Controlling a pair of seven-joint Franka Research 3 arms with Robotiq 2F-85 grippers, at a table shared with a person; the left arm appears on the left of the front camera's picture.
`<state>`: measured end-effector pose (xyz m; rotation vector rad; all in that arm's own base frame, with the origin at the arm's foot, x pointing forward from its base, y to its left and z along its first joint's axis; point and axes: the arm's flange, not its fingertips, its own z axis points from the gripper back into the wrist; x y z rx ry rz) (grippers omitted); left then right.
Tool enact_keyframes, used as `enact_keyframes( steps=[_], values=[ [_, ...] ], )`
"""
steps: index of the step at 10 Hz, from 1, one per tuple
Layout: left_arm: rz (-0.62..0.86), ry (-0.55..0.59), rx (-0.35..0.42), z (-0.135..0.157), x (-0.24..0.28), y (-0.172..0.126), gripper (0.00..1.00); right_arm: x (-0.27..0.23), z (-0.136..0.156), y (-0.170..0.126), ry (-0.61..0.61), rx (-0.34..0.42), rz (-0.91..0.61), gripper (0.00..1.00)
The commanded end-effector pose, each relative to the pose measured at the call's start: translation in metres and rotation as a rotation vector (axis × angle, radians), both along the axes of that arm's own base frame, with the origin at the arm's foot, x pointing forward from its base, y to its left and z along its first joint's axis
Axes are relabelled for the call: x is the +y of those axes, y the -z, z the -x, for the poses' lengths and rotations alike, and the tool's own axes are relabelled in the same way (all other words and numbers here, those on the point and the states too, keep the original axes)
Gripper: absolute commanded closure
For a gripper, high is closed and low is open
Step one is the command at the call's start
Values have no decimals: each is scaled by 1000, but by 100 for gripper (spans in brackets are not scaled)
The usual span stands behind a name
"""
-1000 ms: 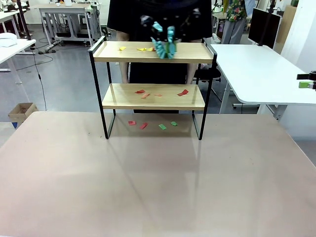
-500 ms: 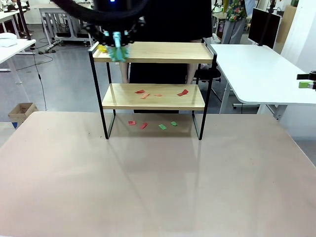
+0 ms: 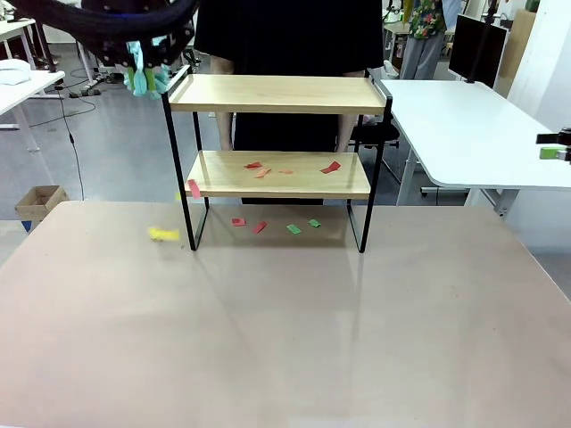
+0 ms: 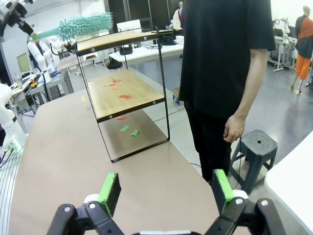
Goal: Clean the shelf.
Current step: Clean the specific section of the Shelf indicated by the human with the Duster.
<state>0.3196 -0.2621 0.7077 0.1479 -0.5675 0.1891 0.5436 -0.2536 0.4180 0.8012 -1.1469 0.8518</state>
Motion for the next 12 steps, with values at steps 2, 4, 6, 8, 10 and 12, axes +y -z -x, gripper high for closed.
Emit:
enact_keyframes(
  steps=[2,4,6,8,10,12],
  values=[
    [6,-3,26,-10,1,7,86,2,1,-3,-4,-2,4,0],
    [6,-3,26,-10,1,7,86,2,1,-3,-4,-2,4,0],
    [51,42,-1,0,5,-1,86,2,1,-3,-4,-2,4,0],
    [144,222,-1,18,23,-10,86,2,1,-3,-4,-2,4,0],
    [219,480,21,38,51,-19,86,2,1,-3,-4,-2,4,0],
    [265,753,24,53,81,-25,86,2,1,-3,-4,-2,4,0]
  ],
)
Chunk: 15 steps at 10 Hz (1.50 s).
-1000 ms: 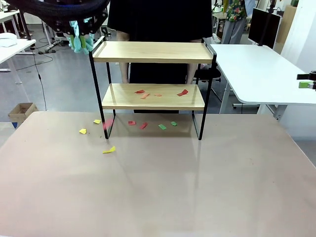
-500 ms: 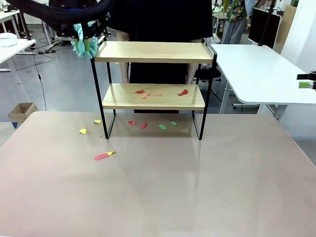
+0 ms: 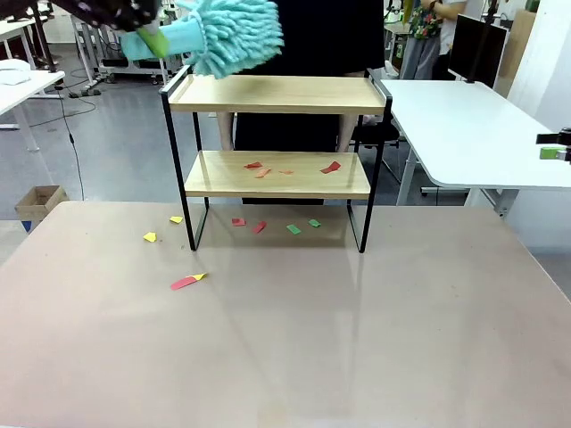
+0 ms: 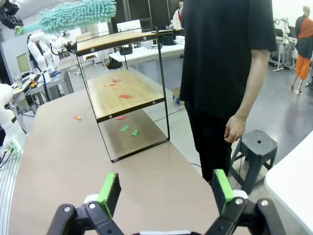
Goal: Clean the shelf.
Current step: Clean the specific section of the Shelf indicated by the human with the Duster.
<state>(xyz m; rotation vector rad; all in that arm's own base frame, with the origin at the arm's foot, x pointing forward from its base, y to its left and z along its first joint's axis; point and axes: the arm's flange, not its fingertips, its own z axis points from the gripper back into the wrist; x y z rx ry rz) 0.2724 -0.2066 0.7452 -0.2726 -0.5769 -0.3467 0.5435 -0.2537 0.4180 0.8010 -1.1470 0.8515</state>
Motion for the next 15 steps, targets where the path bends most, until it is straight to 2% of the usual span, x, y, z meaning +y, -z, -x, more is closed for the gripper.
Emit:
enact_keyframes(
  steps=[1,2,3,4,6,11,13,14,15],
  values=[
    [16,255,19,13,41,8,86,2,1,-3,-5,-2,4,0],
    [20,386,7,24,58,3,86,2,1,-3,-5,-2,4,0],
    [6,469,0,34,65,2,86,2,1,-3,-5,-2,4,0],
    [1,498,53,36,72,3,86,2,1,-3,-5,-2,4,0],
    [-137,605,243,30,76,18,86,2,1,-3,-5,-2,4,0],
    [-416,659,634,23,75,103,86,2,1,-3,-5,-2,4,0],
    [-481,680,692,23,99,121,86,2,1,-3,-5,-2,4,0],
    [-479,654,706,21,112,130,86,2,1,-3,-5,-2,4,0],
    [-438,644,702,22,80,121,86,2,1,-3,-5,-2,4,0]
  ],
)
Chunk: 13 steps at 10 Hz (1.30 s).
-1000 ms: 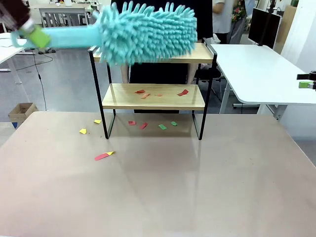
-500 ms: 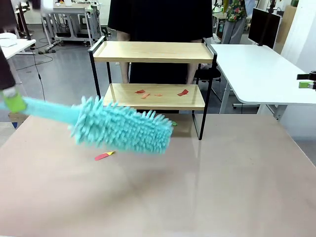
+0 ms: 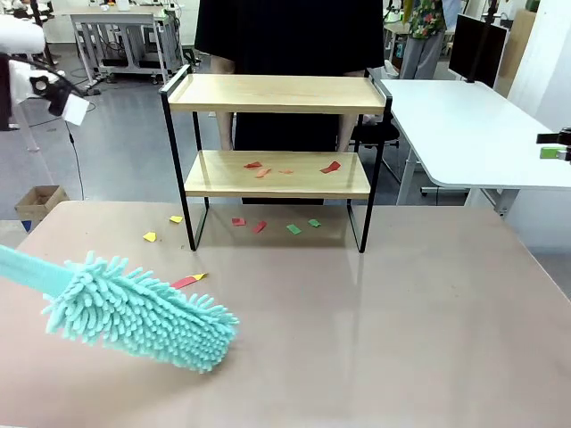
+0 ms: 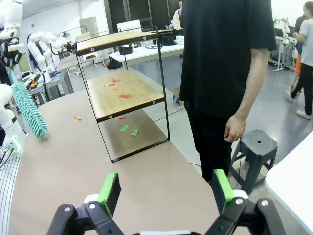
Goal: Clean the shelf.
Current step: Clean the specific section of the Shelf indicated by the human with the Duster.
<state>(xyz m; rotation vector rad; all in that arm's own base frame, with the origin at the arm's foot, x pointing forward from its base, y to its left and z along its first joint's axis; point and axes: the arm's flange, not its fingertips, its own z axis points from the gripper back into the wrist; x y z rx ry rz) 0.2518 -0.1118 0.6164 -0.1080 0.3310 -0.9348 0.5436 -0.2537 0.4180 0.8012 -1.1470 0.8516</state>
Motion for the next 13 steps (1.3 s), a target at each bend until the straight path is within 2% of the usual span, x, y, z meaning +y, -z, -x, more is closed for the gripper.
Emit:
enact_keyframes(
  steps=[1,13],
  values=[
    [32,-6,-14,2,-14,-8,86,2,1,-3,-5,-2,4,0],
    [32,-6,-14,2,-14,-8,86,2,1,-3,-5,-2,4,0]
  ],
)
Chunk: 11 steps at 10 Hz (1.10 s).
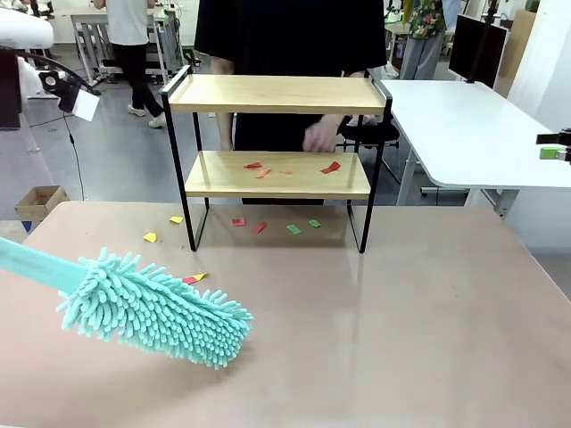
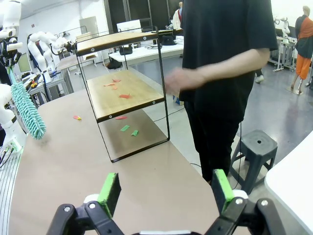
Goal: Clean the shelf.
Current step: Clean the specific section of the Shelf indicated by the human with the Duster.
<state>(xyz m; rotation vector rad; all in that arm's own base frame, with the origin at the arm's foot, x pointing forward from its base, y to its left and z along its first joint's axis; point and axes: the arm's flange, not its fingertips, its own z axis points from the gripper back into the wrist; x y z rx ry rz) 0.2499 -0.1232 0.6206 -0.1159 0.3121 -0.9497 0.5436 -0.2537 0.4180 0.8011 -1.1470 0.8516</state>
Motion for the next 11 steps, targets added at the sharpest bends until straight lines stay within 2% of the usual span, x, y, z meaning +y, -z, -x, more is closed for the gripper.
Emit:
enact_keyframes(
  steps=[1,11],
  values=[
    [15,-18,-1,0,-3,-3,86,2,1,-3,-5,-2,4,0],
    [15,-18,-1,0,-3,-3,86,2,1,-3,-5,-2,4,0]
  ],
)
